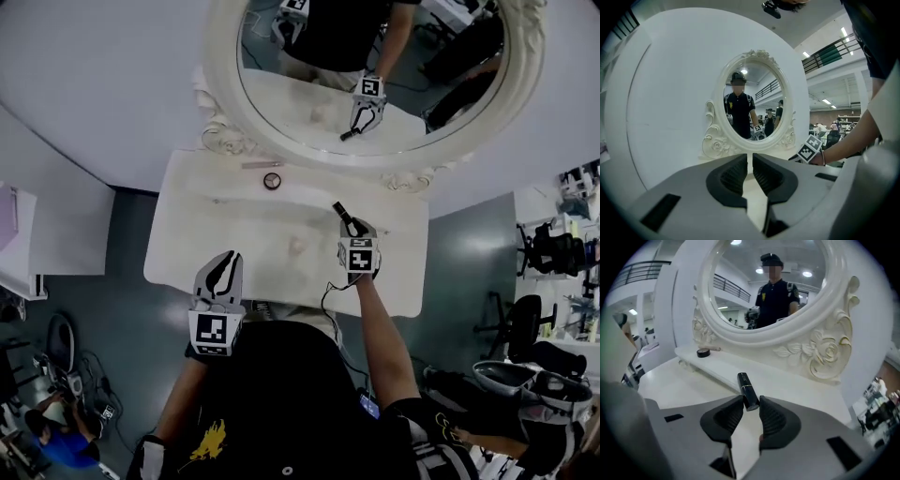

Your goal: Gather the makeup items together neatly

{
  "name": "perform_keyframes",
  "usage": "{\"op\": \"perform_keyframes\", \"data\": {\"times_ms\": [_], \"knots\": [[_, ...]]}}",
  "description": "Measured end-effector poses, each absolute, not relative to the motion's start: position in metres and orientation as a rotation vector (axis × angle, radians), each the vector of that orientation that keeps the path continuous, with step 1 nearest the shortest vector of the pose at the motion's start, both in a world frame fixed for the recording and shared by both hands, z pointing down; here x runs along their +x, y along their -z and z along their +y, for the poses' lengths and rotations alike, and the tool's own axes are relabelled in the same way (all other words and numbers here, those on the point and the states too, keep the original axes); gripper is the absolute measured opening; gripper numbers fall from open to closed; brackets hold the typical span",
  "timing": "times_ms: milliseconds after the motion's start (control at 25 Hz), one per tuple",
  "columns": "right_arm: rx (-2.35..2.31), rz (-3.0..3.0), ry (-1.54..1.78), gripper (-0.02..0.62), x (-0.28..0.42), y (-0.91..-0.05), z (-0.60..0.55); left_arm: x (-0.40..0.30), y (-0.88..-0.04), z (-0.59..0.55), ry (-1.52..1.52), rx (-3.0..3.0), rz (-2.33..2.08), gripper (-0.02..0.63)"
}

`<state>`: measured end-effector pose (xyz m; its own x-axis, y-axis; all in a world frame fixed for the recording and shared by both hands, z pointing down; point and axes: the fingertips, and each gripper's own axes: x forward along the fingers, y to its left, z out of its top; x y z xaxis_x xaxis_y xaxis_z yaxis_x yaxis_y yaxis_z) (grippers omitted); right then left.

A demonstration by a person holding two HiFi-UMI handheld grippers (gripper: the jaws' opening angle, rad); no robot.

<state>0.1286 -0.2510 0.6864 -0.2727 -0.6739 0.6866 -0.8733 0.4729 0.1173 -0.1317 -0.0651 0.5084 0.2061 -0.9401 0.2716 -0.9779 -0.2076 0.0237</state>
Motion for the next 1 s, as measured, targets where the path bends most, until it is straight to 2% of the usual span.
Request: {"op": "perform_keyframes", "data": {"times_ms": [160,480,1000], "knots": [[1.489,-1.942,-0.522,0.121,0.129,-0.698,-0.202,-0.13,-0.516,-0.059,-0.301,2.306,-1.804,0.047],[1.502,-1.774,-0.689,0.12,0.089,-0.76,-0.135,-0.113,-0.511,-0.053,-0.305,2.386,-1.722,0.046],[1.499,-1.723,-0.762,0.118,0.086,-0.77,-0.114,-0.095,-0.502,-0.043,-0.32,2.382,-1.732,0.046]]}}
